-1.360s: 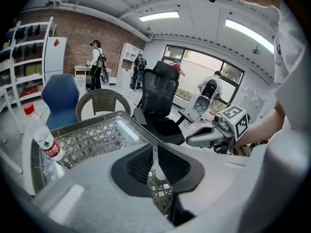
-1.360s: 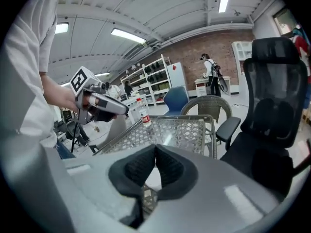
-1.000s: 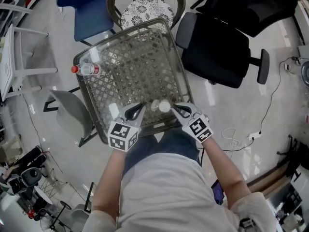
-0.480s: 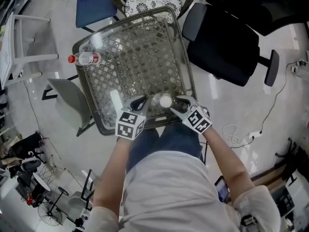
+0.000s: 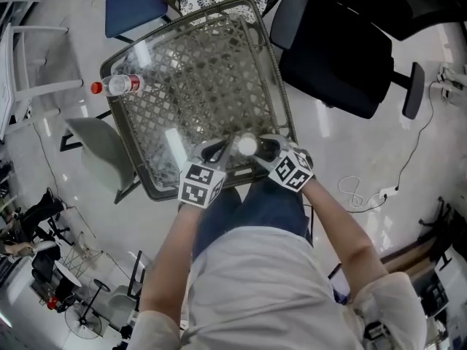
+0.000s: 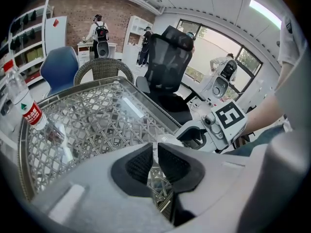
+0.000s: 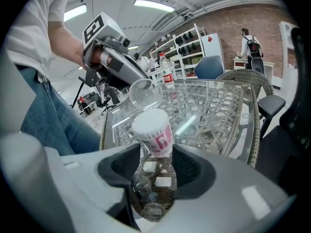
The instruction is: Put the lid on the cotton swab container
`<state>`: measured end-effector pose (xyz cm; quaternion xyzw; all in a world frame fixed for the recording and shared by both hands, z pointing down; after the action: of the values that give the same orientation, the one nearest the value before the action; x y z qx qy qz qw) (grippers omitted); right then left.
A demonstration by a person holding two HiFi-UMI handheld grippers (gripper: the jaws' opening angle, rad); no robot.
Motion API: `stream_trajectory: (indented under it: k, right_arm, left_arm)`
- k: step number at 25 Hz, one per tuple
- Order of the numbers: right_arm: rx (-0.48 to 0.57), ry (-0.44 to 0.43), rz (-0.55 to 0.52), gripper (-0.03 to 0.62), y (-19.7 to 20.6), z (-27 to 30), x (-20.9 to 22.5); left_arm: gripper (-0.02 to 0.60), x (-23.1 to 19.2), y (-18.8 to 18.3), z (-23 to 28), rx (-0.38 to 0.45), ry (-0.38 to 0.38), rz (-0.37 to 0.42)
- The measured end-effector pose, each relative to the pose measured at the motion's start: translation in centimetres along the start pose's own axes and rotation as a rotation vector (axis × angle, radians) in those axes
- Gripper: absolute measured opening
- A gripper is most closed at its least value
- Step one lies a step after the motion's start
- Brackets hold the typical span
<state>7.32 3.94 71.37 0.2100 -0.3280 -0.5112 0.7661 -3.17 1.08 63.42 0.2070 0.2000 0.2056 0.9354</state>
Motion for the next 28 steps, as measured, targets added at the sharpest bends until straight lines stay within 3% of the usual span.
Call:
stream_trajectory:
  k: [7, 18, 28]
  right_arm:
    - [0.011, 0.015, 0.007, 0.207, 0.0, 0.6, 0.2]
    - [0.034, 0.019, 0.028, 0.200, 0.0, 0.7, 0.0]
    - [0.046, 0.016, 0.041, 0.193, 0.1, 0.8, -0.1]
  left_arm:
    - [0.040, 2.0, 0.1, 1.4, -0.056, 0.000, 0.140]
    - [0.040, 3.9, 0.8, 3.8, -0.149, 0.021, 0.209]
    - [0.009, 4.1, 0.8, 4.6, -0.206, -0.047, 0.321]
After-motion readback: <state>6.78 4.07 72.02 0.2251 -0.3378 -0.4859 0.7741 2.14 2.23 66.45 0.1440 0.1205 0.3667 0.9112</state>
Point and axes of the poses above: the fingertips, and each gripper's own axes: z forward along the fingers, x to its right, y out of its underside, the point moved 3 cm from there along -z, backward along the fingers, and after that the axes turned 2 degrees about -x, right-handed, at the moved point
